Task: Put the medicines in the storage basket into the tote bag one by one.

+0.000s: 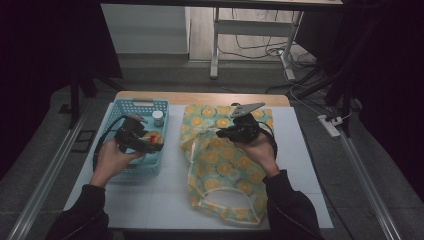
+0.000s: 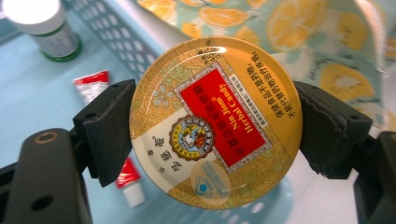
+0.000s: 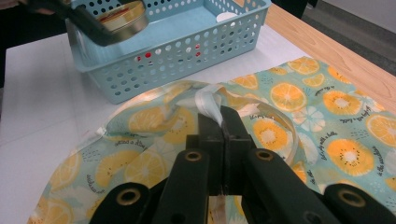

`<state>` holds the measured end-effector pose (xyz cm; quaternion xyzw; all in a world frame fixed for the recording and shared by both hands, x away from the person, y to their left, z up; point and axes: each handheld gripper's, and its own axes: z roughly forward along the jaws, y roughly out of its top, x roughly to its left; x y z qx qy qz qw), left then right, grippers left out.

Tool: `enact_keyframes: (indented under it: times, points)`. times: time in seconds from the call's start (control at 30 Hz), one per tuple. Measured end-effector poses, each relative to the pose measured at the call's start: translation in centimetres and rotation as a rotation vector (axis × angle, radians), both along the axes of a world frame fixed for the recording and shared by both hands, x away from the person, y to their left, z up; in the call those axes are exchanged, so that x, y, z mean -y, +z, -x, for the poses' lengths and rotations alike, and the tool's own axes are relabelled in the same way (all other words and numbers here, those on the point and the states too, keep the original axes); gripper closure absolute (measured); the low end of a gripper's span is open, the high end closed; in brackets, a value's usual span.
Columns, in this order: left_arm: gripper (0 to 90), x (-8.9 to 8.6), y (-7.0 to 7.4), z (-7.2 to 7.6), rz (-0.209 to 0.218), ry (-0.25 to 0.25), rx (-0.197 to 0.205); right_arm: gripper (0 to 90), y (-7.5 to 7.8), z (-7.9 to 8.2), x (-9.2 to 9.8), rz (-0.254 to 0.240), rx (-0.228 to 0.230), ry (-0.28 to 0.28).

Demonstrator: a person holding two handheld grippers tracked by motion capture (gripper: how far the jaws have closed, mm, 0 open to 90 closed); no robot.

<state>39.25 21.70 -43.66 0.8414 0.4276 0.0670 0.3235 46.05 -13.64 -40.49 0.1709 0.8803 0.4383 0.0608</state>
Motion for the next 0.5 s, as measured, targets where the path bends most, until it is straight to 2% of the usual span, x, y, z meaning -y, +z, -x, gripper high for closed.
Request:
enact_keyframes:
  times: [0.13, 0.5]
  points:
    - [20.4, 1.0, 0.2, 0.8, -0.028, -0.027, 0.013, 89.4, 0.0, 0.0, 0.1, -0.003, -0.001, -0.004]
    - [20.4, 3.8, 0.7, 2.8, -0.012, -0.111, 0.021, 89.4, -0.2, -0.1, -0.1, -0.001, -0.001, 0.000]
